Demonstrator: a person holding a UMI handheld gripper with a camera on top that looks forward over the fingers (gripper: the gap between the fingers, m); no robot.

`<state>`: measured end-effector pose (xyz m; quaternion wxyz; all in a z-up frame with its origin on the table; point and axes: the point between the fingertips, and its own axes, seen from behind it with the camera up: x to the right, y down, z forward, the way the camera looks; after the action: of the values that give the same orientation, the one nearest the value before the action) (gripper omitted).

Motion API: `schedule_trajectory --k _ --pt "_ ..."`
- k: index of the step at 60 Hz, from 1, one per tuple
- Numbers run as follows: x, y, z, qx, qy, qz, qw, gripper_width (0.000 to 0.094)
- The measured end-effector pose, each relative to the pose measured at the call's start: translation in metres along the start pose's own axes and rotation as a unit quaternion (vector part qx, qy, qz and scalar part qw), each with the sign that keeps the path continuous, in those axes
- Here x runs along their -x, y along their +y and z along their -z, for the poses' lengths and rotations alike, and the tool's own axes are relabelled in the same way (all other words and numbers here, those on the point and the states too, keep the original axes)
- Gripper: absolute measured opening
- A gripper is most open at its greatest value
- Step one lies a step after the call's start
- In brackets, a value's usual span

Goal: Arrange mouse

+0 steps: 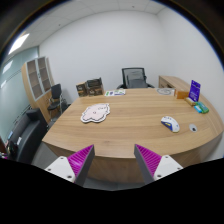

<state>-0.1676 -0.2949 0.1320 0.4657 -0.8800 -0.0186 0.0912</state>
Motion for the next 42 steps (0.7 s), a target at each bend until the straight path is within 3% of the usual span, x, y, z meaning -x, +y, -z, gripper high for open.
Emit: schedule_trajectory --k 10,15,31,42 --pt "-0.055 0.030 0.014 0.005 0.060 0.002 0.998 0.0838" --pt "-0.087 0.045 0.011 0.027 0.074 -0.017 0.997 0.0839" --pt "-0.223 0.031 -0.043 0.029 0.137 0.007 0.990 0.0832" --pt "-0.282 -0.004 -0.109 0.009 0.111 0.025 0.994 0.0840"
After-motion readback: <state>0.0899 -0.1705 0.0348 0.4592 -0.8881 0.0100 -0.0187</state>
